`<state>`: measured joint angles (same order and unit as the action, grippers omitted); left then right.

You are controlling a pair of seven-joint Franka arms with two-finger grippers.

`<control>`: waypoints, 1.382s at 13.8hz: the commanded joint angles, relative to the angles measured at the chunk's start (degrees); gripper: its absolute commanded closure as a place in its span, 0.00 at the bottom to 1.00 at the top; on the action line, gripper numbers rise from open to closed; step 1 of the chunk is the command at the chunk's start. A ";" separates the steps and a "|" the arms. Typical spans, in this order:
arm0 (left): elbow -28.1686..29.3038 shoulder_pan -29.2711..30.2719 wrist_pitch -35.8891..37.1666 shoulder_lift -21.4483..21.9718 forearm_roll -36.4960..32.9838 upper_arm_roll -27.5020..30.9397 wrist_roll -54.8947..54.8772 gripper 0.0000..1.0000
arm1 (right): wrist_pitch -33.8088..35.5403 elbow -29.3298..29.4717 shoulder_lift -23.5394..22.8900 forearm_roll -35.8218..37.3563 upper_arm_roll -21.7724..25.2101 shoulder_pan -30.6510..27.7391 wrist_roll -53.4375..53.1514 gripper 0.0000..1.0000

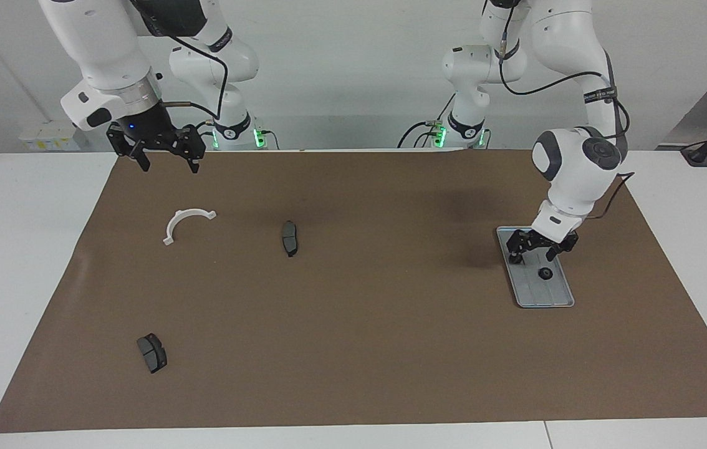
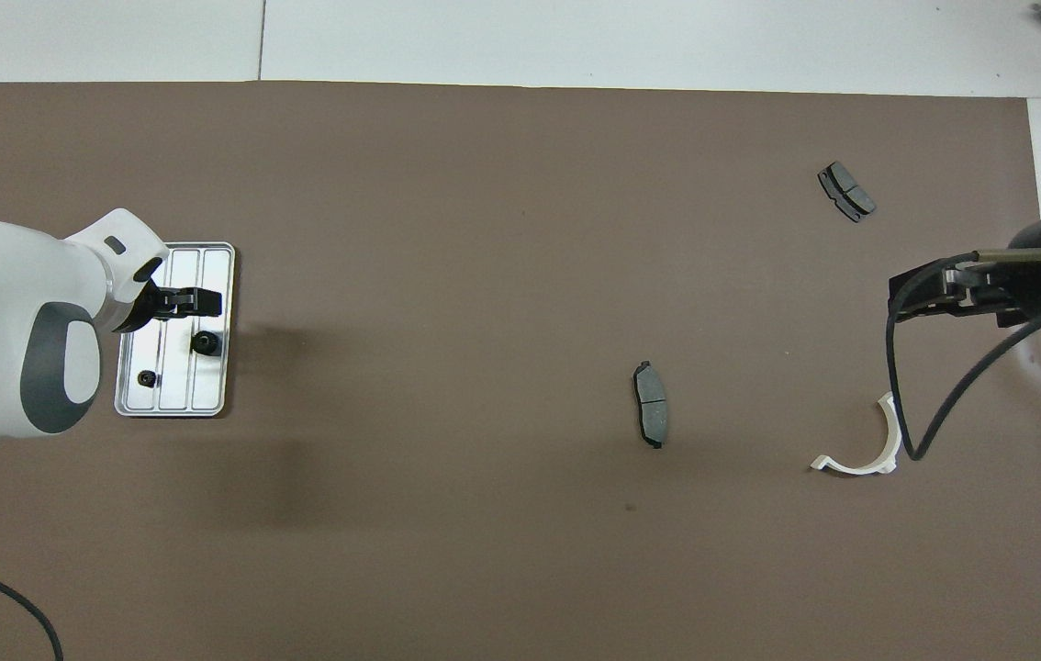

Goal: Place bearing gear from tray to pile
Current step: 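Grasp a black bearing gear from the metal tray with the left gripper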

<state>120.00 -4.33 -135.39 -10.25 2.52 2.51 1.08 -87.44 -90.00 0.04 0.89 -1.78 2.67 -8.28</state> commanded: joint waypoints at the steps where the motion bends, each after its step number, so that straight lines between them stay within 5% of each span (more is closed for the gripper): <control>1: 2.69 0.02 -2.68 0.41 -0.85 -0.14 7.68 0.22 | 0.87 0.09 -0.04 -1.51 0.11 -0.47 2.13 0.00; 8: 5.59 -0.07 -4.78 0.85 -0.67 -0.14 29.75 0.31 | 0.87 0.09 -0.04 -1.42 0.11 -0.56 2.13 0.00; 19: 11.22 -1.12 -9.98 1.46 -0.67 -0.14 43.48 0.43 | 1.04 0.09 -0.04 -1.51 0.11 -0.56 2.05 0.00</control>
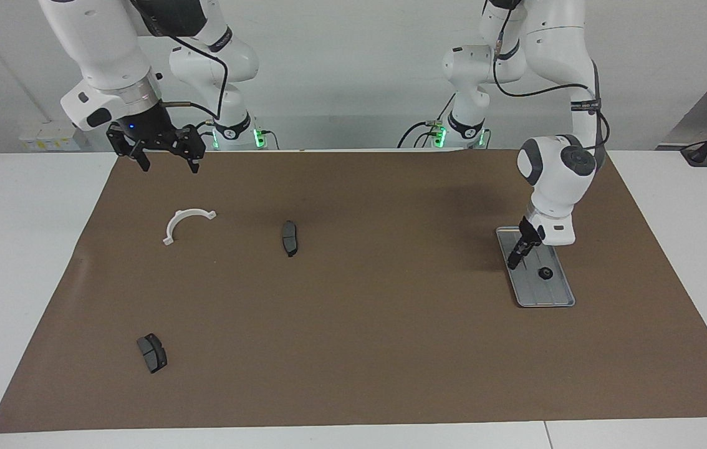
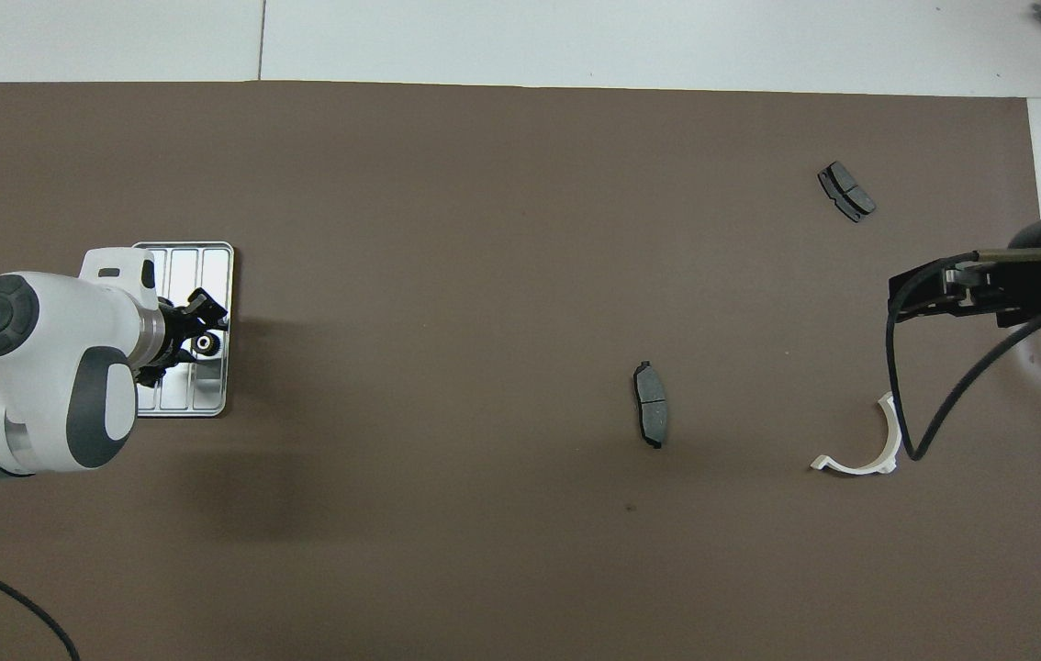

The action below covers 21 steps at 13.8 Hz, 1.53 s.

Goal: Place bearing gear from tray to pile
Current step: 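Carry the gear to the table center and release it with the left gripper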

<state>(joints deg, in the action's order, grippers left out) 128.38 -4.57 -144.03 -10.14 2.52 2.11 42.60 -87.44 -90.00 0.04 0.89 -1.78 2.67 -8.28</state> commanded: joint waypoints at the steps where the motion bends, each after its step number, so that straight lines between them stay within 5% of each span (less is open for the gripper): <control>1: 3.19 -0.88 -1.34 1.44 -0.67 0.27 1.87 0.46 | 0.87 0.09 -0.04 -1.51 0.11 -0.65 2.13 0.00; 6: 2.06 -0.79 -1.43 1.09 -0.67 0.18 1.61 0.80 | 0.87 0.09 -0.04 -1.51 0.11 -0.56 2.13 0.00; 9: -4.25 -0.88 0.23 -0.75 -0.67 0.18 1.78 0.94 | 0.87 0.09 -0.04 -1.42 0.11 -0.56 2.13 0.00; 13: -13.58 -7.19 3.76 -3.74 -0.50 0.00 2.48 0.93 | 0.87 0.09 -0.04 -1.51 0.11 -0.56 2.13 0.00; 21: -12.19 -32.76 2.26 -2.96 -0.59 0.18 1.61 0.91 | 0.78 0.00 -0.04 -1.51 0.11 -0.82 1.96 0.00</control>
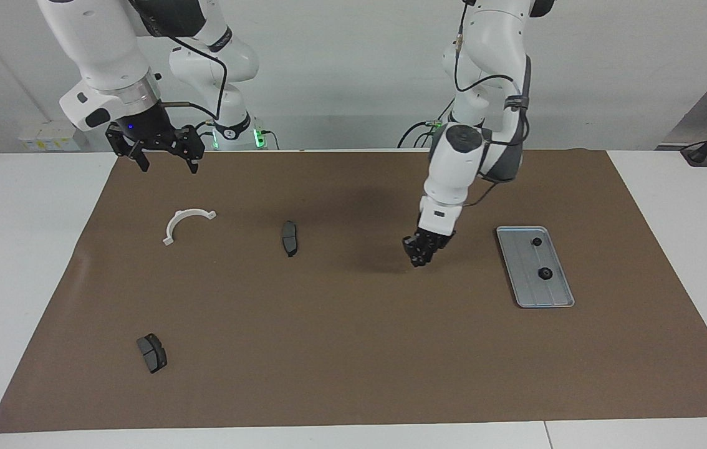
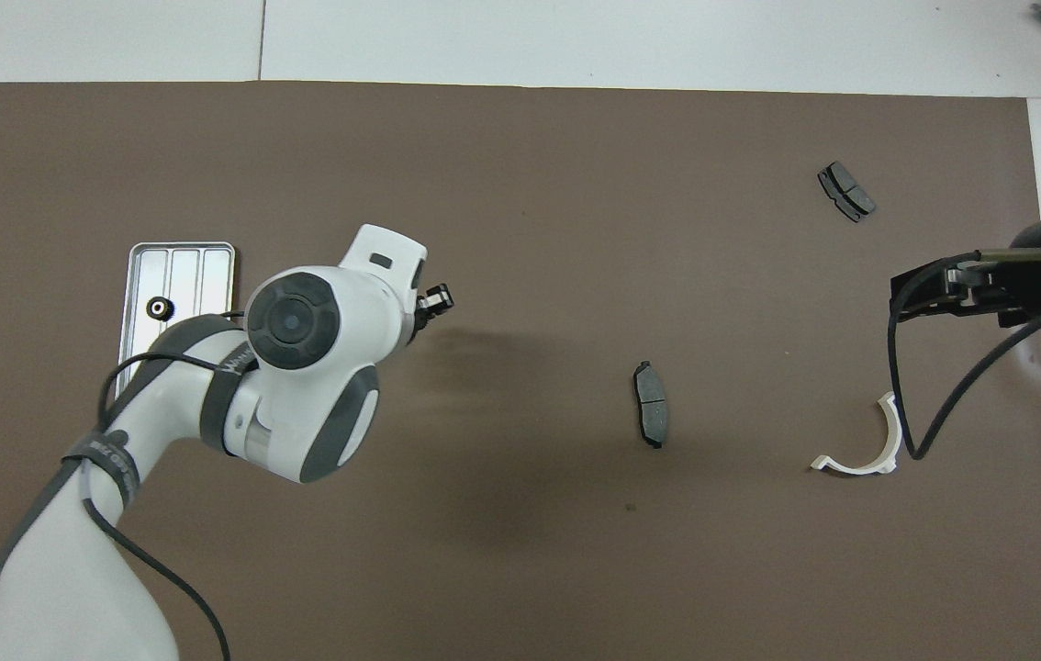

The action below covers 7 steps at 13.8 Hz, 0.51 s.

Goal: Place bearing gear from tray to pile
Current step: 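Carry the gear to the table center and release it with the left gripper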

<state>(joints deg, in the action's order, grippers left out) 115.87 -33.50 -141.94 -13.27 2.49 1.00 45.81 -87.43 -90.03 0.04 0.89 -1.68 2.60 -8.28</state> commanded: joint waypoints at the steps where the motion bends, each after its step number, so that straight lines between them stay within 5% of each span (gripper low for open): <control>1: 0.76 -5.34 0.35 0.26 -0.56 1.20 -4.65 0.91 | 0.69 -0.23 0.05 -1.51 0.01 -0.75 1.52 0.00; 5: 3.22 -7.55 0.44 0.27 -0.56 1.20 -14.51 0.88 | -0.54 -1.37 0.23 -1.24 0.10 -0.75 1.69 0.00; 7: 3.92 -7.20 0.53 0.27 -0.56 1.20 -16.10 0.71 | -2.38 -2.95 0.93 -1.16 0.10 -0.40 1.34 0.00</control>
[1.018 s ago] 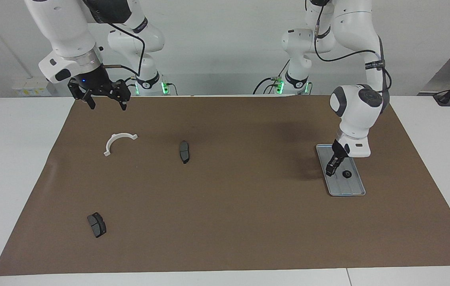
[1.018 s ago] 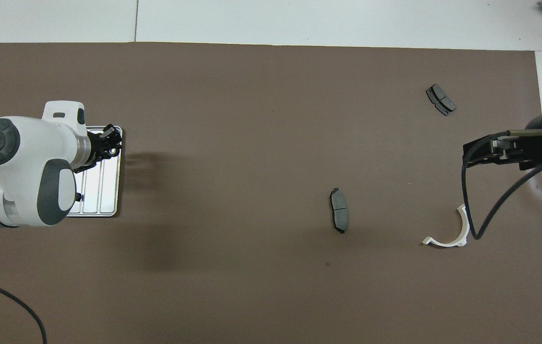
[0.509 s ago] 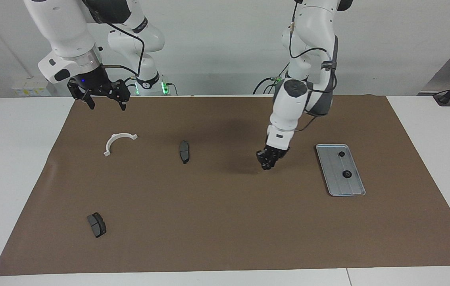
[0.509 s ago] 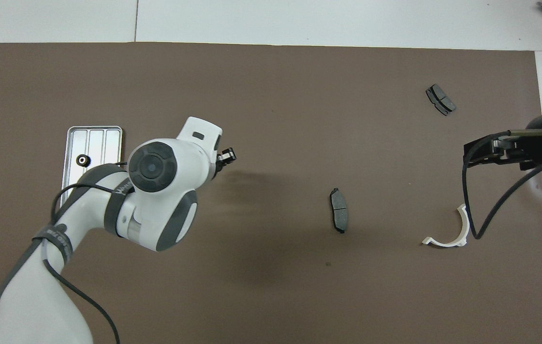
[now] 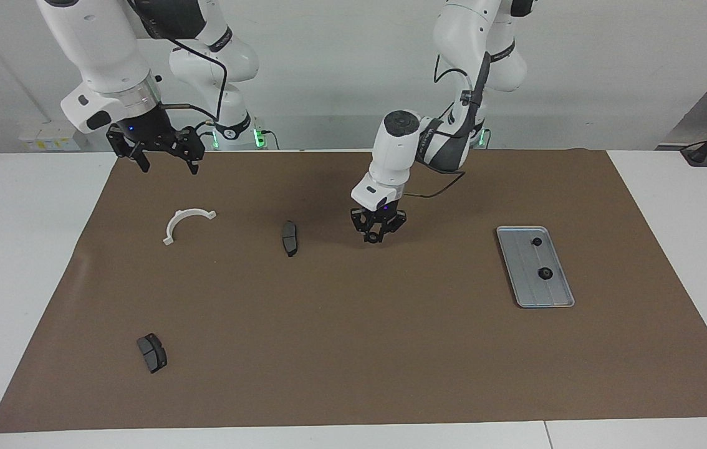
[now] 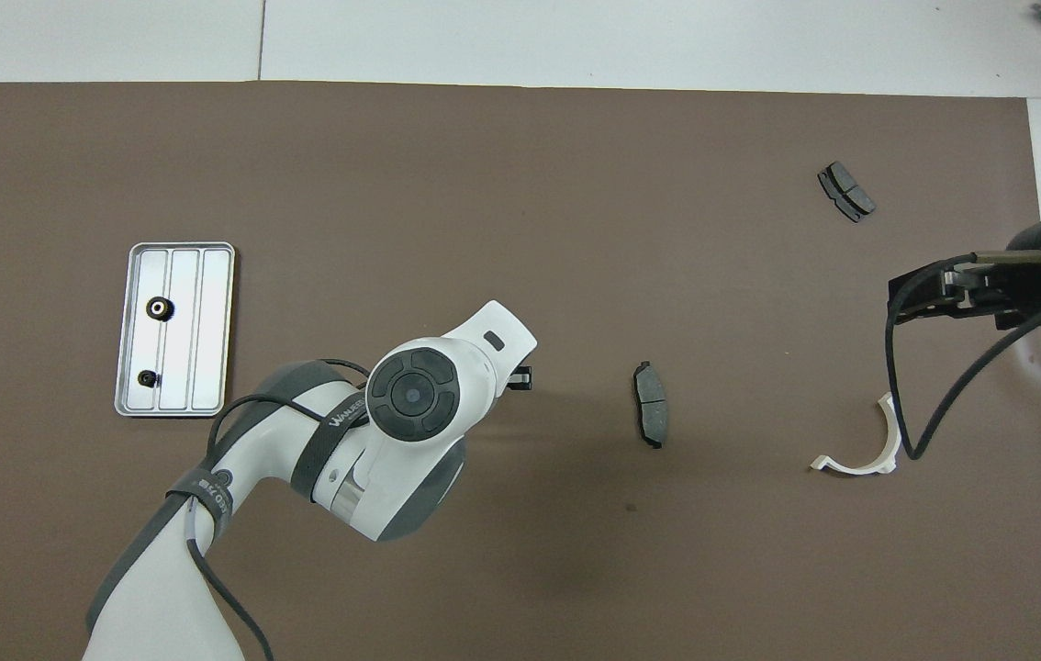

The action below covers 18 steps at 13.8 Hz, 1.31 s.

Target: Place bearing gear from tray to pile

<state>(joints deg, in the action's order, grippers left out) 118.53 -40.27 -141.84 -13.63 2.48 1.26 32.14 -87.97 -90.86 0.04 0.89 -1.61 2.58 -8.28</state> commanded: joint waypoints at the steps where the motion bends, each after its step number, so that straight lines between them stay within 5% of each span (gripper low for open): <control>1: 1.35 -0.16 0.42 0.71 -0.55 0.94 -2.43 0.38 | -2.89 -2.91 1.19 -1.07 0.03 -0.04 1.25 0.00; 2: 1.17 -0.15 0.51 0.63 -0.55 1.03 -2.43 0.04 | -3.69 -3.53 1.37 -0.98 -0.06 0.05 1.08 0.00; 3: 0.56 0.02 0.42 0.36 -0.55 1.12 -2.52 0.00 | -4.57 -4.32 1.80 -0.98 -0.23 0.14 0.38 0.00; 10: -7.08 14.06 6.56 0.89 -0.99 1.56 -3.57 0.00 | -14.23 -7.49 -0.73 -0.54 -0.67 6.46 -8.13 0.00; 18: -3.58 32.26 8.69 2.64 -0.99 1.56 -22.08 0.00 | -28.03 -6.53 -13.12 0.95 -0.67 18.85 -25.10 0.00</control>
<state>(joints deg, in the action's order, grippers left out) 112.14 -10.74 -133.68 -12.96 2.43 3.57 14.93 -114.10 -98.28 -10.97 1.22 -2.45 19.15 -29.69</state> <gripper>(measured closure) 0.000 0.000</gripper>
